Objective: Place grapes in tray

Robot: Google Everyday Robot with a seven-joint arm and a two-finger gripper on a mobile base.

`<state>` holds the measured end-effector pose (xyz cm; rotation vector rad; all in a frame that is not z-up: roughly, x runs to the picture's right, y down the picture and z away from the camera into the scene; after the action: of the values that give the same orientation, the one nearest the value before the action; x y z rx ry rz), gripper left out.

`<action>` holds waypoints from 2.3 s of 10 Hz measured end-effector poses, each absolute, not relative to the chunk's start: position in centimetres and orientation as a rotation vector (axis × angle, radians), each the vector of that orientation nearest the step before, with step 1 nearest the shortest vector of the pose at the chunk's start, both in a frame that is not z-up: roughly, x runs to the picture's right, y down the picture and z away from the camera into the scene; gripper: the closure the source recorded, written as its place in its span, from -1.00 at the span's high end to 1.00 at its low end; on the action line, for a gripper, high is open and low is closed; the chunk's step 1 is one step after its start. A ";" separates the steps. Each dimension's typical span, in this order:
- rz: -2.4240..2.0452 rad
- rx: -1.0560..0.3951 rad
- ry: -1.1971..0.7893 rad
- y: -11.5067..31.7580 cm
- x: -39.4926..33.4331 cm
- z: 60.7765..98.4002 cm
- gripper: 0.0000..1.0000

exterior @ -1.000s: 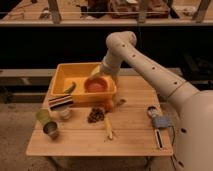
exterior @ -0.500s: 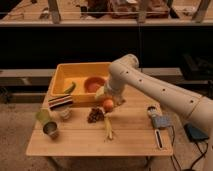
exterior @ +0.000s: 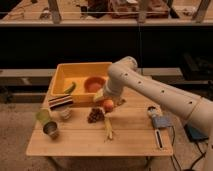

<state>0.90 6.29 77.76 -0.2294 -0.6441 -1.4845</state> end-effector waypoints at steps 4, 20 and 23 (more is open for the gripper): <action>-1.519 -0.251 -0.702 10.5 -3.5 79.5 0.60; -1.566 -0.304 -0.694 15.3 -6.3 86.3 -1.00; -1.462 -0.234 -0.765 14.0 -5.0 84.9 -1.00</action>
<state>-4.96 14.00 84.93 -0.2337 -0.7652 -1.4619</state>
